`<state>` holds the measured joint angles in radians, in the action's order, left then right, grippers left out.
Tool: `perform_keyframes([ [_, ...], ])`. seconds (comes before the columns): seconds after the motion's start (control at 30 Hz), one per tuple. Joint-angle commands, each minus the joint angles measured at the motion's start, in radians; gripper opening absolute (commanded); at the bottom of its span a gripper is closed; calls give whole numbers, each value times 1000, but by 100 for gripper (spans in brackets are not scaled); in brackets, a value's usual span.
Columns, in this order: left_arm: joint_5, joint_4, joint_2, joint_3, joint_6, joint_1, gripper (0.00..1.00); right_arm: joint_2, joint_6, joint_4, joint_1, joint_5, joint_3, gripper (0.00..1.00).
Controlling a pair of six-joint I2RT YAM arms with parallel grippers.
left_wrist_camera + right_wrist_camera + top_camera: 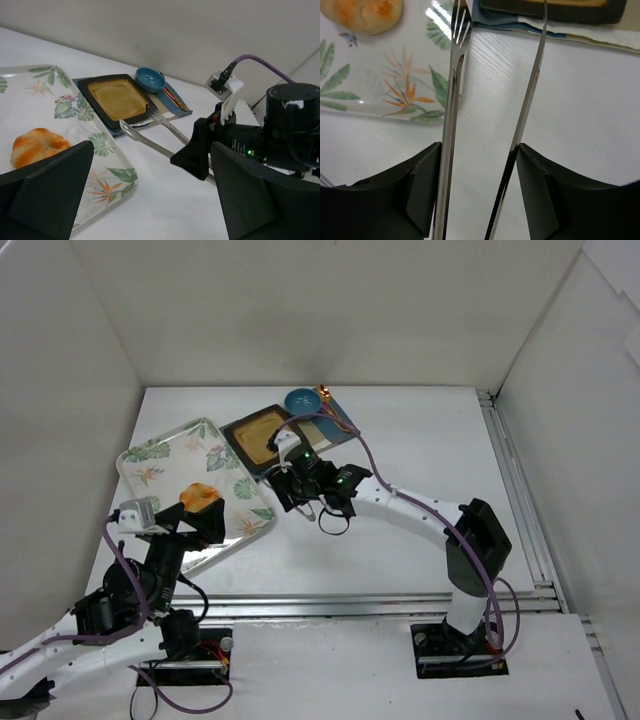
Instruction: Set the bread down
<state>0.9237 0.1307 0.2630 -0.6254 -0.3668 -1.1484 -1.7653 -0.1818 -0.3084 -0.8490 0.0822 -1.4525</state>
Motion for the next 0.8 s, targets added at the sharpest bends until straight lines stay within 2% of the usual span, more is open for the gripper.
perform_keyframes([
  [0.0, -13, -23, 90, -60, 28, -5, 99, 1, 13, 31, -39, 85, -48, 56],
  [0.1, 7, -28, 139, -68, 31, -5, 99, 18, 7, 32, -36, 141, -31, 56],
  [0.2, 23, -29, 165, -88, 39, -5, 99, 27, 21, 40, -38, 104, -34, 56],
  [0.43, 41, -14, 119, -111, 48, -5, 99, -22, 44, 81, -93, 73, -100, 57],
  [0.77, 78, 4, 2, -89, 31, -5, 99, -80, 84, 302, -142, -160, -72, 57],
])
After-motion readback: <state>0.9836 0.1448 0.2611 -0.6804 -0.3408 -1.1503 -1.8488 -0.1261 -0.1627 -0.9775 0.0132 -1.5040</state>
